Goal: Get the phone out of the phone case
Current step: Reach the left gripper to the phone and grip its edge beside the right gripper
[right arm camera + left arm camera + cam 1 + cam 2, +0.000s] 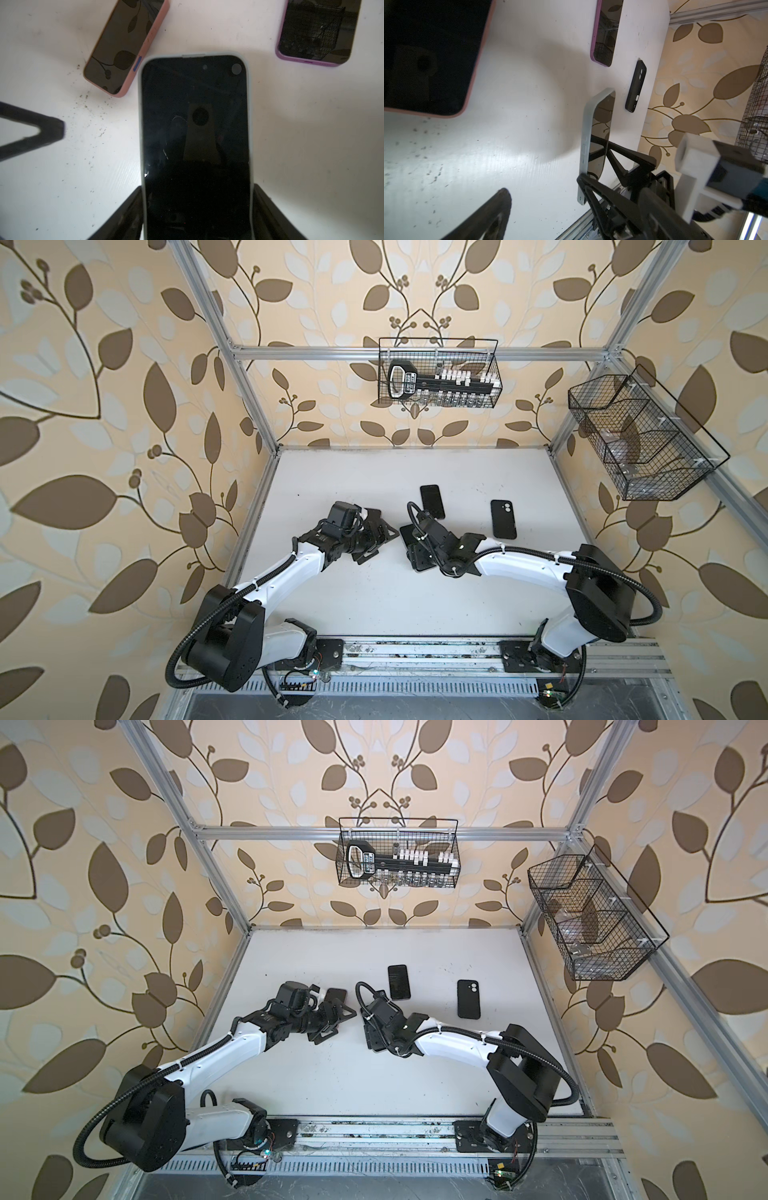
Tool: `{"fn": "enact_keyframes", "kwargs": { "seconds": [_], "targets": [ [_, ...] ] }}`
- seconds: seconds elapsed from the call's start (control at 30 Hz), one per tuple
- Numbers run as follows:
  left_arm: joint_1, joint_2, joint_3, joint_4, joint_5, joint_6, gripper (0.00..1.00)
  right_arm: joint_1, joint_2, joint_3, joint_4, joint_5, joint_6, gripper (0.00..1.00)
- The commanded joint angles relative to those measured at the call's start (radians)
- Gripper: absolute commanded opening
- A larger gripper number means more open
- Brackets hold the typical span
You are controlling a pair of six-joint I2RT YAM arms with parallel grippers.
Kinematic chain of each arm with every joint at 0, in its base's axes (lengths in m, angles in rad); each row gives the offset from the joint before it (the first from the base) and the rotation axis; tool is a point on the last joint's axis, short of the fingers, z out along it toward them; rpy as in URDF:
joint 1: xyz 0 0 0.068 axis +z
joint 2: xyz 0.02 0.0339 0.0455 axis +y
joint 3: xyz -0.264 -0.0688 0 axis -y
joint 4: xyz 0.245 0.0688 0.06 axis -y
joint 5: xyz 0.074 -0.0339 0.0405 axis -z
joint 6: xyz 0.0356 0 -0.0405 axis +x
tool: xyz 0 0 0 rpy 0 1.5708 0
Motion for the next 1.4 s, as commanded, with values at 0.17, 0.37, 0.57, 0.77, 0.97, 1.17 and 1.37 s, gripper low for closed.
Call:
{"fn": "enact_keyframes", "kwargs": {
  "seconds": [0.17, 0.37, 0.57, 0.77, 0.97, 1.17, 1.37],
  "targets": [
    [-0.05, 0.068, 0.061, 0.195, -0.034, -0.065, 0.89, -0.019, -0.091, -0.022, 0.052, -0.11, 0.004, 0.59],
    [-0.066, 0.101, 0.06, 0.261, -0.067, -0.071, 0.74, -0.023, -0.11, -0.026, 0.077, -0.154, 0.017, 0.59],
    [-0.073, 0.112, 0.048, 0.304, -0.081, -0.084, 0.56, -0.032, -0.105, -0.03, 0.109, -0.19, 0.029, 0.59],
    [-0.08, 0.124, 0.037, 0.314, -0.087, -0.087, 0.44, -0.032, -0.094, -0.024, 0.134, -0.201, 0.036, 0.58],
    [-0.087, 0.124, 0.035, 0.319, -0.091, -0.088, 0.29, -0.041, -0.082, -0.027, 0.15, -0.213, 0.041, 0.58],
    [-0.088, 0.118, 0.03, 0.323, -0.091, -0.096, 0.07, -0.046, -0.079, -0.024, 0.15, -0.214, 0.037, 0.59],
    [-0.088, 0.091, 0.041, 0.344, -0.099, -0.112, 0.0, -0.045, -0.114, -0.027, 0.137, -0.189, 0.026, 0.8]
  ]
}}
